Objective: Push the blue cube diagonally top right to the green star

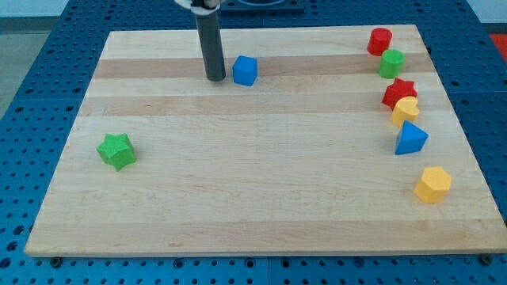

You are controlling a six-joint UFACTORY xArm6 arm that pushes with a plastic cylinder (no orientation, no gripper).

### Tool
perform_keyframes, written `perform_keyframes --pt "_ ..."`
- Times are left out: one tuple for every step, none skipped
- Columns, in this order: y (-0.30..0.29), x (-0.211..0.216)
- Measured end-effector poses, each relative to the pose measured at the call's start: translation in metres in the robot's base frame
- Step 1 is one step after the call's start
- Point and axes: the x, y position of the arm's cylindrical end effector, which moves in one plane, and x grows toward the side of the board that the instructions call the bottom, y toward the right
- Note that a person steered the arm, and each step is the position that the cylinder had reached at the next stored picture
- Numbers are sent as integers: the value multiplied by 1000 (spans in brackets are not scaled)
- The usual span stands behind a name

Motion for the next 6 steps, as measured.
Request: perform_keyframes --pt "9 -29" --pt "45 -18" --pt "114 12" --pt "176 40" --pt "190 43" --pt "190 43"
